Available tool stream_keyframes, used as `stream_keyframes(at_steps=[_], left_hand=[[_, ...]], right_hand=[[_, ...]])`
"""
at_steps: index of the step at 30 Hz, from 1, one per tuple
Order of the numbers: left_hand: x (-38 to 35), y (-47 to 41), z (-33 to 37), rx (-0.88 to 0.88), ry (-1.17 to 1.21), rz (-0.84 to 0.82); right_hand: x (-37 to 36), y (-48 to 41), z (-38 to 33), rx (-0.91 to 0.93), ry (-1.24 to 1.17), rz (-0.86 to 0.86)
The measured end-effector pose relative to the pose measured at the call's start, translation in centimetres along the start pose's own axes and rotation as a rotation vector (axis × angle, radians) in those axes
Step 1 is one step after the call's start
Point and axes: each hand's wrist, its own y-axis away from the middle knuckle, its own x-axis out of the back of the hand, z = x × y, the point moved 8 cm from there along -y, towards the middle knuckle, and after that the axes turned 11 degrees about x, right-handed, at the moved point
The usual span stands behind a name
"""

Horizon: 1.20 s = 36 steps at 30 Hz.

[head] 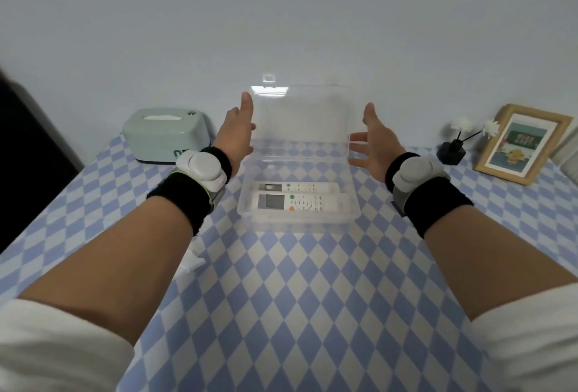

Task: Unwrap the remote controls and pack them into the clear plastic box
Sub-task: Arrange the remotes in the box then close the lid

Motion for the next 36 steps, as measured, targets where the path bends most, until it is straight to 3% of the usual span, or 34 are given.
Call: stream_keyframes(at_steps=[13, 17, 22, 31, 36], left_hand=[[2.4, 4.8, -3.1, -0.002, 0.056, -0.012], [2.8, 5.4, -4.9, -0.039, -0.127, -0.022], [2.7, 7.3, -7.2, -0.146, -0.37, 0.013], [1.8, 8.6, -9.5, -0.097, -0.431, -0.083], [0.5, 9.3, -10.2, -0.147, -0.803, -0.141]], right_hand=[[1.4, 4.3, 1.2, -0.025, 0.034, -0.067], [0.9, 5.9, 1.7, 0.052, 0.213, -0.104], [0.1, 8.2, 3.2, 0.237, 0.604, -0.232], [-0.8, 10.6, 4.6, 0.264, 0.828, -0.332], [-1.3, 11.0, 4.2, 0.307, 0.906, -0.273]])
